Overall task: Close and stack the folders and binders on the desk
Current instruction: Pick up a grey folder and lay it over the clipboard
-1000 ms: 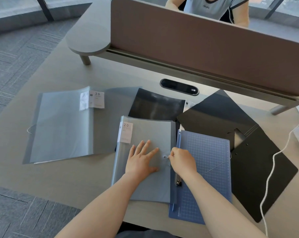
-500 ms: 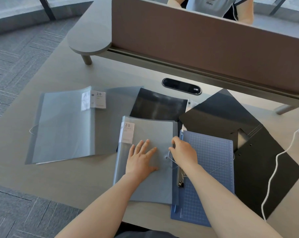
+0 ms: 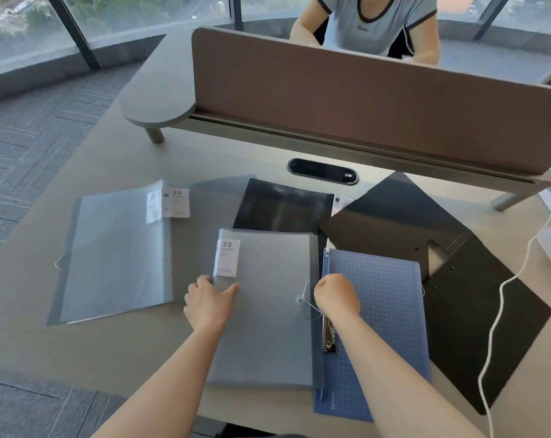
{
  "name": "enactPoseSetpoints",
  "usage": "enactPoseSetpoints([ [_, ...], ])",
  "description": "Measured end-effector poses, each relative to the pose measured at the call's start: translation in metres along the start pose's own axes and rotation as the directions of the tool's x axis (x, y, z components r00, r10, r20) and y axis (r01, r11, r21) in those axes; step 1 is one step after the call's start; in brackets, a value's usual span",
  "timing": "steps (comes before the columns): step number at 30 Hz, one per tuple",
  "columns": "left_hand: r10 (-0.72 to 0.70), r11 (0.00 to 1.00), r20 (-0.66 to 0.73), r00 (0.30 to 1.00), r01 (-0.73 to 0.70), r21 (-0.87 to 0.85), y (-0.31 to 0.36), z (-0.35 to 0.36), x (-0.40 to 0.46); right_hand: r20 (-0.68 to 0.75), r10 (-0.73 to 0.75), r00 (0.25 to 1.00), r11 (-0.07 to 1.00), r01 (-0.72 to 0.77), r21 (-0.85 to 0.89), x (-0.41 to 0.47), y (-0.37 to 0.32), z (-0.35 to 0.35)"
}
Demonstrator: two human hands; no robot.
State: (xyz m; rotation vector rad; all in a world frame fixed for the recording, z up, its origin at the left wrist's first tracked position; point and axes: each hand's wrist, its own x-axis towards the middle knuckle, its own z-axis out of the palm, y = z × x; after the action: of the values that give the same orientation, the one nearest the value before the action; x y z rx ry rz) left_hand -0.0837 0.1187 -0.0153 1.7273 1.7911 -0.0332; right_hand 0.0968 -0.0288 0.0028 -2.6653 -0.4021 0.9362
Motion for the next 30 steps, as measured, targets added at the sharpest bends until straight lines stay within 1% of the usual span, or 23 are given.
enactPoseSetpoints([
  [2,-0.087,0.991,0.066,0.994,0.093,-0.096,-0.001,-0.001,0.008,0.026,0.042,0.999,0.996,-0.044,0.079,0.0,-0.001,0.0],
  [3,-0.108,0.982,0.099,0.989,0.122,-0.146,-0.002,-0.002,0.012,0.042,0.072,0.997,0.99,-0.076,0.117,0.001,-0.001,0.0],
  [6,-0.093,0.946,0.173,0.98,0.141,-0.291,-0.004,-0.01,0.02,0.079,0.12,0.99,0.973,-0.133,0.186,0.001,-0.003,0.003],
  [8,-0.094,0.93,0.163,0.982,0.145,-0.338,-0.005,-0.015,0.02,0.09,0.116,0.989,0.97,-0.132,0.206,0.002,-0.001,0.006],
  [11,-0.031,0.932,0.126,0.992,0.075,-0.356,-0.006,-0.023,0.015,0.106,0.054,0.993,0.967,-0.079,0.243,-0.001,0.001,0.008],
  [15,0.076,0.877,0.196,0.978,0.028,-0.479,-0.008,-0.035,0.013,0.099,-0.061,0.993,0.952,0.028,0.305,-0.008,0.004,0.005],
  [20,0.147,0.716,0.232,0.962,0.059,-0.696,0.003,-0.06,0.003,0.008,-0.111,0.994,0.911,0.099,0.401,-0.019,0.008,-0.007],
  [23,0.175,0.666,0.237,0.956,0.063,-0.744,0.012,-0.072,-0.004,0.033,-0.103,0.994,0.89,0.078,0.45,-0.02,0.008,-0.013],
  [25,0.207,0.636,0.254,0.945,0.068,-0.769,0.02,-0.076,-0.01,0.039,-0.105,0.994,0.851,0.069,0.521,-0.021,0.01,-0.019],
  [27,0.238,0.613,0.275,0.931,0.076,-0.786,0.03,-0.075,-0.019,0.025,-0.097,0.995,0.787,0.062,0.613,-0.022,0.014,-0.027],
  [30,0.278,0.609,0.289,0.916,0.065,-0.791,0.045,-0.061,-0.034,-0.017,-0.073,0.997,0.692,0.063,0.719,-0.025,0.027,-0.044],
])
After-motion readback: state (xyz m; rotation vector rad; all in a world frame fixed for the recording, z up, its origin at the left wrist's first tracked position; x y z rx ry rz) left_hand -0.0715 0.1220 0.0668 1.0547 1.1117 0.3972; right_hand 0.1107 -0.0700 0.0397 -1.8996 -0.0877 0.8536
